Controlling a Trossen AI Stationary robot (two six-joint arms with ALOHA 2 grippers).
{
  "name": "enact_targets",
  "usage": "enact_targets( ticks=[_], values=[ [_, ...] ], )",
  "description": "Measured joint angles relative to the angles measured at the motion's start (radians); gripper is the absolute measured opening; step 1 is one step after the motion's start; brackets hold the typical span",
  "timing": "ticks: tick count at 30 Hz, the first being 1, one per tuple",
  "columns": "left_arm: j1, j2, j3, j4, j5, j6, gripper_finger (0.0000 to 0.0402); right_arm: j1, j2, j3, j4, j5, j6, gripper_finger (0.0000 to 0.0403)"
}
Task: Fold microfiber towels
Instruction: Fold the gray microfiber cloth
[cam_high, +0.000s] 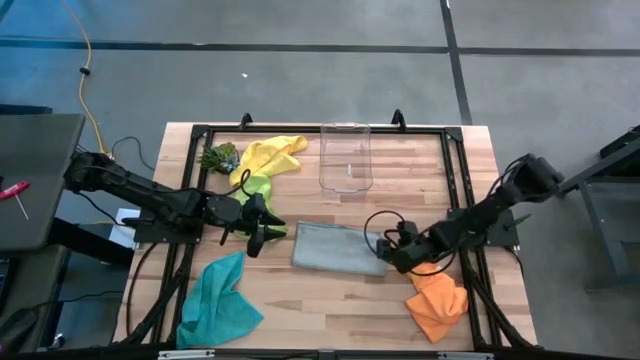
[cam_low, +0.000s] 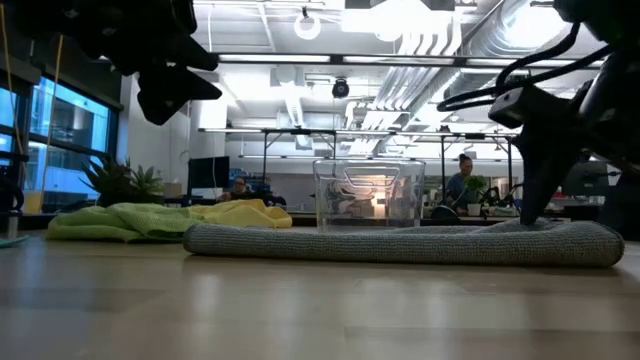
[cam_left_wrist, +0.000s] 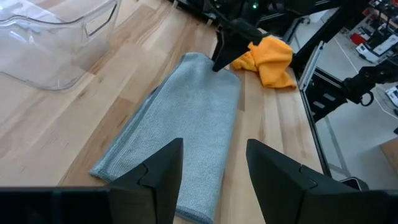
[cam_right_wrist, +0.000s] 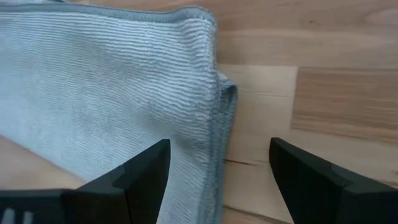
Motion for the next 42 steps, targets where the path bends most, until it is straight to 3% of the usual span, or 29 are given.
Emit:
enact_targets(
  ticks=[7, 21, 31, 42],
  values=[
    [0.000, 0.000, 0.000, -0.006, -0.016, 0.001, 0.0168, -0.027, 0.033, 0.007, 0.048, 0.004, 0.055, 0.0264],
    [0.001, 0.000, 0.000, -0.009, -0.043, 0.001, 0.0168, -0.095, 0.037, 0.006, 0.072, -0.073, 0.007, 0.0258],
    [0.002, 0.000, 0.000, -0.024, -0.052, 0.001, 0.0168, -0.096, 0.040, 0.005, 0.011, -0.075, 0.022, 0.0158],
    [0.002, 0.000, 0.000, -0.024, -0.052, 0.019, 0.0168, -0.097, 0.042, 0.005, -0.029, -0.044, -0.079, 0.0068]
  ],
)
